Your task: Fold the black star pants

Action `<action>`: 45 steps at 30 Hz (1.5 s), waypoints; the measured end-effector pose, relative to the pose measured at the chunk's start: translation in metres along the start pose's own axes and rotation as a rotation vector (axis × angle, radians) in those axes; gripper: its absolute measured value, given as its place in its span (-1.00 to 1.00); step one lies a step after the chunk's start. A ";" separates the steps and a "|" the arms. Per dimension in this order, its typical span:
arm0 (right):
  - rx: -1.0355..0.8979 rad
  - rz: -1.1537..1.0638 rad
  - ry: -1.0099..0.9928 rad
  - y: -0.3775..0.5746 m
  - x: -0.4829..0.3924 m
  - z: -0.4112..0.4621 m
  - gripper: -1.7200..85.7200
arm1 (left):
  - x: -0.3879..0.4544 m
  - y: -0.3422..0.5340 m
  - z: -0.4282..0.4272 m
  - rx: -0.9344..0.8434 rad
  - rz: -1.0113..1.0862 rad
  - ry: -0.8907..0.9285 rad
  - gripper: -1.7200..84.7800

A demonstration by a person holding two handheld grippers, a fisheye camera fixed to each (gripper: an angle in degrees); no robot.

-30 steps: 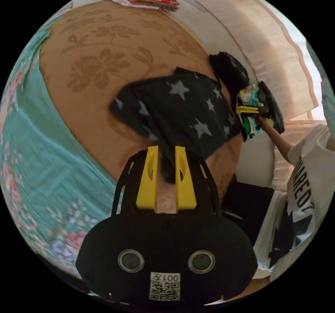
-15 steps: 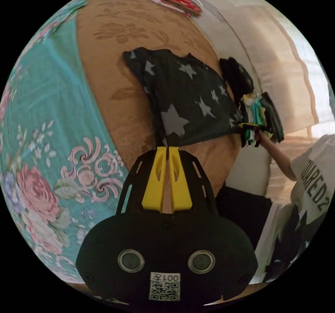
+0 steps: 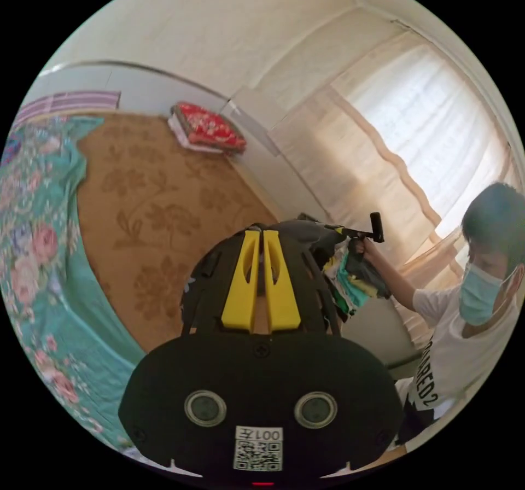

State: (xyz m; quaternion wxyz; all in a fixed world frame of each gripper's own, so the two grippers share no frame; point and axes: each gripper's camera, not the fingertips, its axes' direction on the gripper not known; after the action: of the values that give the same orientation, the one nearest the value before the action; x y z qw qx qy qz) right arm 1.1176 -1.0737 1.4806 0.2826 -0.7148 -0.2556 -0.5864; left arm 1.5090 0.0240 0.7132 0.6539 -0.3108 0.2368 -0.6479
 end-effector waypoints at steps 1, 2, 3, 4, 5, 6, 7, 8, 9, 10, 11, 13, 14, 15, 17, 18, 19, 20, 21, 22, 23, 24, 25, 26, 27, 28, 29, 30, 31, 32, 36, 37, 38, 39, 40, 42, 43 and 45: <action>0.044 -0.033 0.005 -0.009 -0.006 -0.013 -0.94 | 0.007 -0.005 -0.004 0.013 0.017 -0.002 -0.98; 0.062 -0.048 0.003 -0.011 -0.009 -0.018 -0.94 | 0.021 -0.012 -0.012 0.033 0.038 -0.003 -0.98; 0.082 -0.078 0.002 -0.012 -0.013 -0.025 -0.94 | 0.034 -0.013 -0.017 0.044 0.056 0.004 -0.98; 0.082 -0.102 0.012 -0.010 -0.016 -0.027 -0.94 | 0.040 -0.012 -0.020 0.046 0.064 0.005 -0.98; 0.078 -0.110 0.018 -0.007 -0.017 -0.027 -0.94 | 0.050 -0.007 -0.023 0.049 0.078 -0.001 -0.98; 0.063 -0.128 0.020 0.001 -0.017 -0.023 -0.94 | 0.058 0.002 -0.026 0.046 0.082 -0.008 -0.98; 0.043 -0.137 0.009 0.012 -0.014 -0.017 -0.94 | 0.060 0.008 -0.026 0.042 0.078 -0.010 -0.98; 0.034 -0.134 0.001 0.019 -0.012 -0.012 -0.94 | 0.064 0.024 -0.025 0.029 0.056 -0.013 -0.98; 0.008 -0.121 -0.029 0.035 -0.005 -0.001 -0.94 | 0.065 0.043 -0.022 0.008 0.020 -0.016 -0.98; -0.035 -0.106 -0.064 0.053 0.003 0.012 -0.94 | 0.065 0.053 -0.020 -0.004 -0.002 -0.016 -0.98; -0.057 -0.097 -0.079 0.063 0.007 0.020 -0.94 | 0.064 0.077 -0.016 -0.027 -0.052 -0.011 -0.98; -0.155 -0.054 -0.138 0.110 0.025 0.052 -0.94 | 0.063 0.118 -0.006 -0.080 -0.142 0.000 -0.98; -0.187 -0.040 -0.152 0.123 0.030 0.061 -0.94 | 0.063 0.148 0.001 -0.130 -0.217 -0.005 -0.98; -0.250 -0.007 -0.172 0.150 0.039 0.078 -0.94 | 0.066 0.180 0.008 -0.177 -0.288 -0.001 -0.98; -0.353 0.065 -0.192 0.192 0.052 0.102 -0.93 | 0.074 0.229 0.017 -0.251 -0.416 0.000 -0.98; -0.416 0.117 -0.199 0.219 0.059 0.115 -0.93 | 0.083 0.255 0.020 -0.289 -0.486 -0.002 -0.98; -0.475 0.150 -0.209 0.242 0.063 0.125 -0.93 | 0.088 0.267 0.022 -0.311 -0.516 -0.003 -0.98; -0.505 0.155 -0.205 0.251 0.063 0.129 -0.93 | 0.100 0.284 0.026 -0.366 -0.558 -0.007 -0.98; -0.555 0.139 -0.179 0.268 0.063 0.133 -0.93 | 0.113 0.296 0.027 -0.394 -0.591 -0.008 -0.98; -0.588 0.111 -0.158 0.279 0.061 0.134 -0.92 | 0.119 0.299 0.027 -0.394 -0.606 0.001 -0.98; -0.599 0.100 -0.157 0.284 0.061 0.134 -0.92 | 0.130 0.302 0.028 -0.394 -0.633 0.029 -0.98; -0.611 0.093 -0.161 0.292 0.062 0.133 -0.92 | 0.141 0.302 0.030 -0.413 -0.642 0.029 -0.98; -0.620 0.099 -0.170 0.300 0.065 0.132 -0.91 | 0.146 0.301 0.032 -0.433 -0.635 0.022 -0.98; -0.625 0.106 -0.177 0.305 0.067 0.133 -0.91 | 0.155 0.300 0.039 -0.482 -0.628 0.013 -0.98; -0.636 0.124 -0.172 0.315 0.072 0.136 -0.90 | 0.164 0.300 0.047 -0.514 -0.636 0.021 -0.98; -0.652 0.129 -0.124 0.327 0.077 0.142 -0.88 | 0.169 0.301 0.052 -0.522 -0.643 0.025 -0.98; -0.663 0.116 -0.101 0.333 0.079 0.145 -0.87 | 0.180 0.302 0.062 -0.556 -0.659 0.023 -0.97; -0.700 0.075 -0.064 0.345 0.081 0.152 -0.85 | 0.194 0.301 0.070 -0.615 -0.649 -0.027 -0.96; -0.740 0.038 -0.026 0.356 0.084 0.157 -0.83 | 0.202 0.300 0.071 -0.632 -0.644 -0.068 -0.95; -0.748 0.030 -0.009 0.360 0.087 0.158 -0.82 | 0.219 0.299 0.071 -0.623 -0.655 -0.127 -0.94; -0.713 0.038 0.099 0.364 0.110 0.146 -0.85 | 0.295 0.268 0.073 -0.618 -0.608 -0.378 -0.90; -0.686 0.025 0.158 0.361 0.117 0.142 -0.88 | 0.309 0.258 0.078 -0.624 -0.574 -0.420 -0.89; -0.673 0.021 0.187 0.360 0.121 0.140 -0.89 | 0.341 0.235 0.093 -0.632 -0.469 -0.467 -0.89; -0.655 0.004 0.223 0.358 0.128 0.138 -0.90 | 0.374 0.212 0.118 -0.637 -0.342 -0.447 -0.88; -0.625 0.008 0.235 0.358 0.137 0.137 -0.92 | 0.392 0.201 0.133 -0.643 -0.274 -0.409 -0.88; -0.582 0.031 0.203 0.362 0.151 0.137 -0.92 | 0.466 0.166 0.205 -0.695 0.003 -0.164 -0.82; -0.574 0.043 0.196 0.367 0.160 0.140 -0.93 | 0.485 0.161 0.224 -0.712 0.071 -0.103 -0.81; -0.565 0.058 0.218 0.379 0.173 0.143 -0.94 | 0.556 0.153 0.294 -0.792 0.297 0.045 -0.76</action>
State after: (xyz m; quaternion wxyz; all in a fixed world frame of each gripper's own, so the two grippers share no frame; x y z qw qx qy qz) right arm 1.5127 -1.2360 1.5895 0.1149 -0.7050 -0.0298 -0.6992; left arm 1.8524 -0.5043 0.8602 0.5648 -0.4862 0.5239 -0.4125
